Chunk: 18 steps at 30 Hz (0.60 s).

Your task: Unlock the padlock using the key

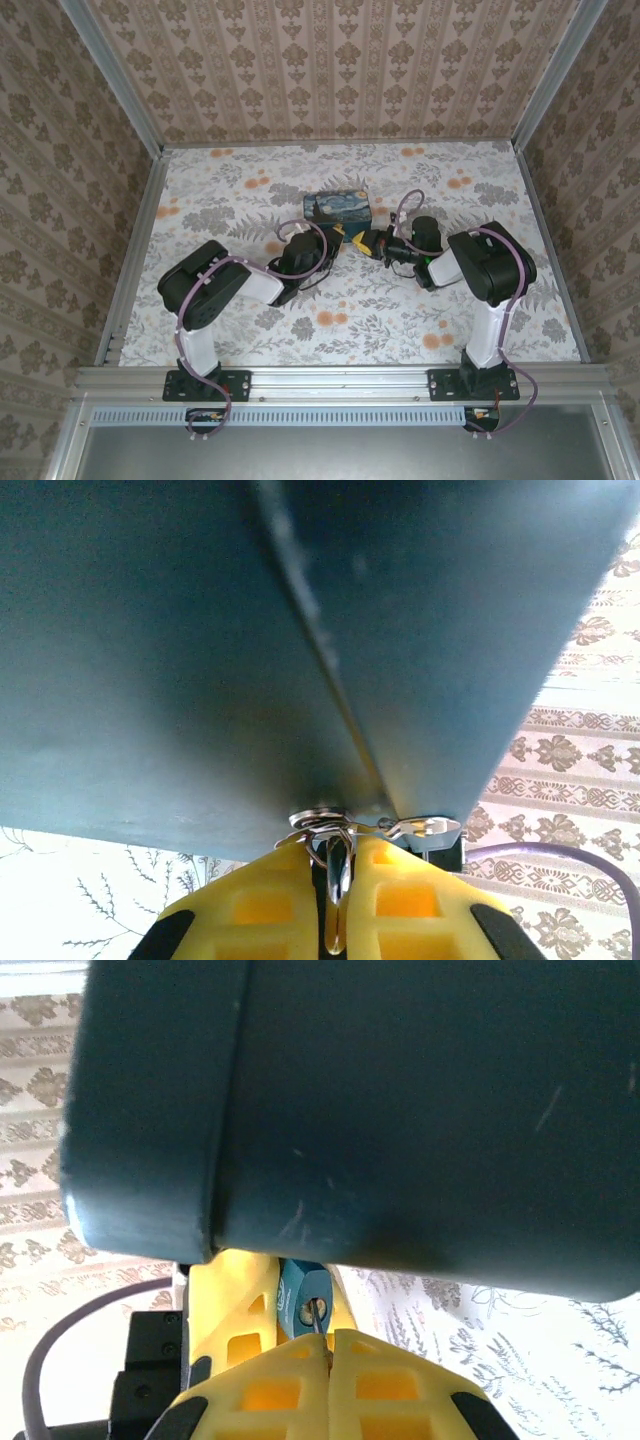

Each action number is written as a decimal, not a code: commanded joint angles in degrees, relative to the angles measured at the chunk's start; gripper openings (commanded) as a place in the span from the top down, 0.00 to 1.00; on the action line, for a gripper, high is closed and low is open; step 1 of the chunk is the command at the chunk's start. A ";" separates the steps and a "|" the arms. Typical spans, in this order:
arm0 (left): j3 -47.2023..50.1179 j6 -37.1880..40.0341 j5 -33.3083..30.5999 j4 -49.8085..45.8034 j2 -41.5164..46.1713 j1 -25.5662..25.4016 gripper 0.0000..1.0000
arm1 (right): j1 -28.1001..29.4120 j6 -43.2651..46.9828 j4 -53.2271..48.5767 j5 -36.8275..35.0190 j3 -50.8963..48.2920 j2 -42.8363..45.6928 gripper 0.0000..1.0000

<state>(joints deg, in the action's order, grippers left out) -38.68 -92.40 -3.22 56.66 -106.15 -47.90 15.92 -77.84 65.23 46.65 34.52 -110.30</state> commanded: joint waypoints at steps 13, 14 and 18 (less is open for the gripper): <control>-1.40 2.39 15.44 2.04 -0.87 -4.66 1.00 | 4.21 -9.48 11.57 -6.55 1.33 -2.76 1.00; -1.34 2.02 15.44 2.18 -1.02 -4.74 1.00 | 4.66 -10.76 11.58 -6.68 1.55 -2.57 1.00; -1.31 0.42 15.60 4.04 -1.93 -4.70 1.00 | 4.52 -5.54 7.09 -4.53 3.29 0.11 1.00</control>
<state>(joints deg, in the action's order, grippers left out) -38.65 -91.33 -3.92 55.37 -106.87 -47.83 17.54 -84.58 68.71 43.48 34.11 -112.95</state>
